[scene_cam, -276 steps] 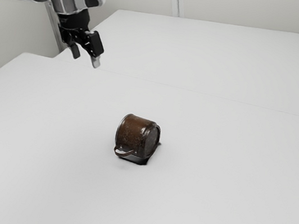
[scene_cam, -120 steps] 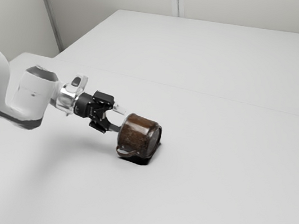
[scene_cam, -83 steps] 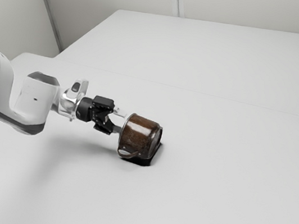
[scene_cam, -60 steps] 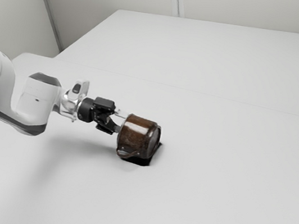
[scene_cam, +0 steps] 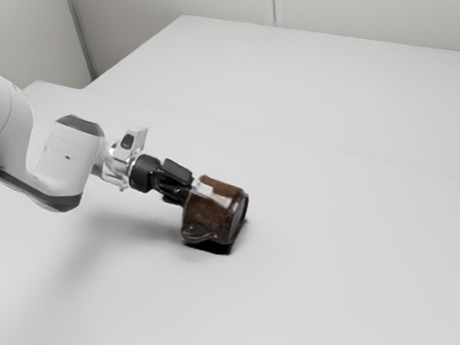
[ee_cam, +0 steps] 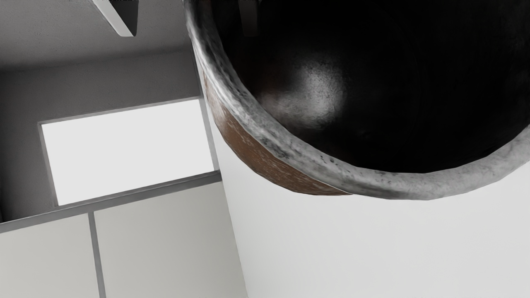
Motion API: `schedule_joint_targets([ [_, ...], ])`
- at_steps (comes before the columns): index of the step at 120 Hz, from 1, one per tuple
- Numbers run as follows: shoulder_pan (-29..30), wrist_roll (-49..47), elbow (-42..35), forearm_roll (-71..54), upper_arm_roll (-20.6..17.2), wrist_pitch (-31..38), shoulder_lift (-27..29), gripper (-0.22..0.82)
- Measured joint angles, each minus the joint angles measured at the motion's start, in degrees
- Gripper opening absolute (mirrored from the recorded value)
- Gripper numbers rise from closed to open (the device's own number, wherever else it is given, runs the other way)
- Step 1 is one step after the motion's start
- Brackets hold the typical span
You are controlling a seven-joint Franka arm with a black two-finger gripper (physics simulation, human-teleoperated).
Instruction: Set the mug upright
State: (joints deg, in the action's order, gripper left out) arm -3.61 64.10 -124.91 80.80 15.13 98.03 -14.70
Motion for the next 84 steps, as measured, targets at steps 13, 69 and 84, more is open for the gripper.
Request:
schedule_joint_targets([
  [13,0.0,0.44,0.0,0.04,-0.01,0.2,0.56,0.0],
  [69,-0.09,-2.3,16.89,-21.27,-6.36,4.76,5.82,-0.16],
  [84,0.06,-6.59,20.7,-43.99,-9.44,7.3,5.84,-0.16],
])
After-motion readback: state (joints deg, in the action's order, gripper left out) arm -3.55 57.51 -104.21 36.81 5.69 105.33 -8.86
